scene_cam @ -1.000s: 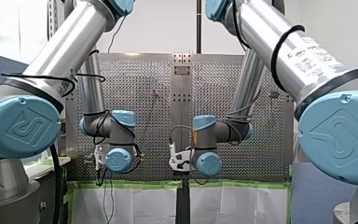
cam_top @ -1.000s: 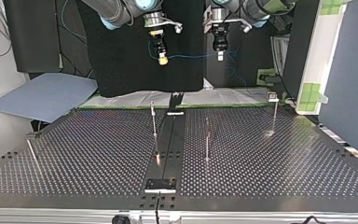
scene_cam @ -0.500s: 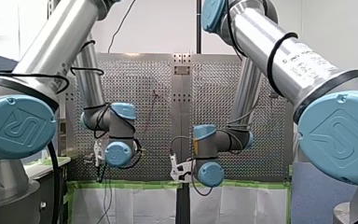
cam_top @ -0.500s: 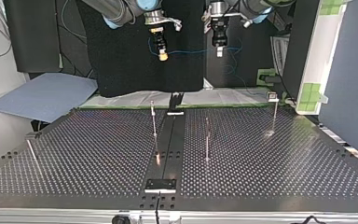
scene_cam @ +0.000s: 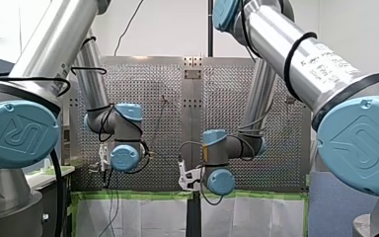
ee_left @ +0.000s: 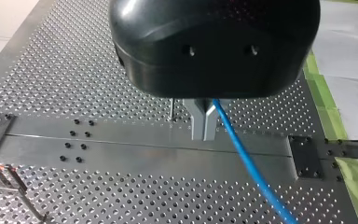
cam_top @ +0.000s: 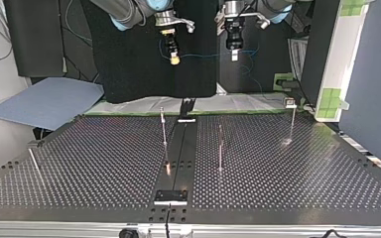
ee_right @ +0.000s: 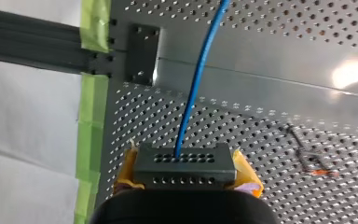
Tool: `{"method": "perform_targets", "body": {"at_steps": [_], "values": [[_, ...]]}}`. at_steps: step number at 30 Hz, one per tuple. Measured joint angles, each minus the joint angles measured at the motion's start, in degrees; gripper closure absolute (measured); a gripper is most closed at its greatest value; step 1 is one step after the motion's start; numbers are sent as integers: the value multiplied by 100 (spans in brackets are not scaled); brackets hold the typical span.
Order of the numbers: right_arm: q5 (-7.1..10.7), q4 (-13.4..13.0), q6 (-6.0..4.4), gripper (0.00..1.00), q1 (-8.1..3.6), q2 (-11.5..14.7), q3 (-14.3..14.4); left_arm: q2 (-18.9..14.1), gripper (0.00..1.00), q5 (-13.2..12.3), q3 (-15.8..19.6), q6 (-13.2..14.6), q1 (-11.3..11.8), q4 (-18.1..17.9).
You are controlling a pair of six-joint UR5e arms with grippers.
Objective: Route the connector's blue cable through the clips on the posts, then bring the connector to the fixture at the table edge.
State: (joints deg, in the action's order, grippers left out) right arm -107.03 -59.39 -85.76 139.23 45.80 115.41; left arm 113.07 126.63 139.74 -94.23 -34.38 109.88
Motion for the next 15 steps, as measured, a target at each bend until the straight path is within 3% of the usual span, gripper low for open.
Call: {"method": "perform_targets", "body": {"at_steps": [5,9,12,15], "values": [[-188,221,-220,100,220,220,-39,-216,100,7,10,-66,-11,140],[-132,412,-412,100,392,412,-52,-412,100,11,-24,-64,7,278],[-104,552,-552,100,426,552,-55,-574,100,17,-87,-45,15,424],[-105,707,-705,100,388,706,-58,-746,100,44,-164,-25,25,574]]}}
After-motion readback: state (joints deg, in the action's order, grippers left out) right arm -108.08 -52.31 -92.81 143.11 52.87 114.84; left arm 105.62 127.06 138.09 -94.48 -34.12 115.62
